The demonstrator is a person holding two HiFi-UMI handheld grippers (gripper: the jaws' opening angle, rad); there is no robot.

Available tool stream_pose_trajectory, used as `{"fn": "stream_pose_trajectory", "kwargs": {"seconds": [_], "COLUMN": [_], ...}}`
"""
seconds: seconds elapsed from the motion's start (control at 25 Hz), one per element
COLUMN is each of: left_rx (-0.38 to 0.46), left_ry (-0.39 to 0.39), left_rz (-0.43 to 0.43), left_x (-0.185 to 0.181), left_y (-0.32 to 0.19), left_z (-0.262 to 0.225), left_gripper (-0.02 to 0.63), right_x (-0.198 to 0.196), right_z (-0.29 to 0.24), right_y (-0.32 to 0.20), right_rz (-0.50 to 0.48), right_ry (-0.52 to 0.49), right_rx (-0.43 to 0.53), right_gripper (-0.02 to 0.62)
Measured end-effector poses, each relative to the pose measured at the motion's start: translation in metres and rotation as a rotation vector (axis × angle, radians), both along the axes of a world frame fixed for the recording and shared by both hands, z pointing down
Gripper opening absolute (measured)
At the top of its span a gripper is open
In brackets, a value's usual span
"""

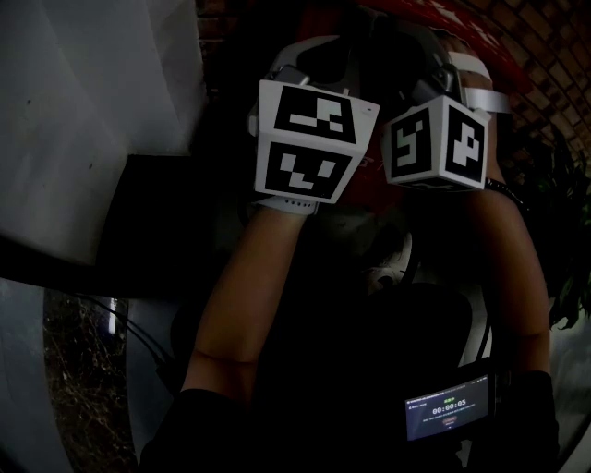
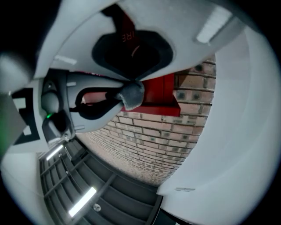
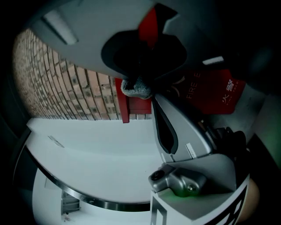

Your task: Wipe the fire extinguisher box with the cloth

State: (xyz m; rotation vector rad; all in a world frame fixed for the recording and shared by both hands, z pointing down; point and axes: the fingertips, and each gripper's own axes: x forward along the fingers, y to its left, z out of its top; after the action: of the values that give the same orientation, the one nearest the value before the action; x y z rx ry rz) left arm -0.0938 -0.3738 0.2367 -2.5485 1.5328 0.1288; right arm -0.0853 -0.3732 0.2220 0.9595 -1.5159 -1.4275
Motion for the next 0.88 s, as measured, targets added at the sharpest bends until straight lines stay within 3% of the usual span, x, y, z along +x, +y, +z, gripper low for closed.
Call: {"fn": "stream_pose_trajectory", "kwargs": {"seconds": [0.24, 0.52, 0.72, 0.88], "left_rx": [0.014, 0.074, 0.012, 0.011], "left_ry": [-0.023, -0.064, -0.096, -0.138], "left_rz": [0.05, 0.083, 0.099, 0.065], "left_x": [0.034, 0.075, 0.095, 0.104], "left_y": [0.007, 0.026, 0.023, 0.018], "left_z": [0.003, -0.026, 0.0, 0.01], "left_gripper": [0.0, 0.0, 0.0, 0.0], "right_x": [0.043, 0.093, 0.138, 0.174], "right_z": [0.0, -0.004, -0.007, -0.007], "right_y": [-0.002, -0.003, -0.003, -0.005], "right_rz": [0.076, 0.144, 0.197, 0.233], "right_ry": [0.003, 0.004, -0.029, -0.041], "right_rx": [0.0, 0.001, -0.001, 0.004], "right_gripper": [0.034, 0.034, 0.034, 0.034]}}
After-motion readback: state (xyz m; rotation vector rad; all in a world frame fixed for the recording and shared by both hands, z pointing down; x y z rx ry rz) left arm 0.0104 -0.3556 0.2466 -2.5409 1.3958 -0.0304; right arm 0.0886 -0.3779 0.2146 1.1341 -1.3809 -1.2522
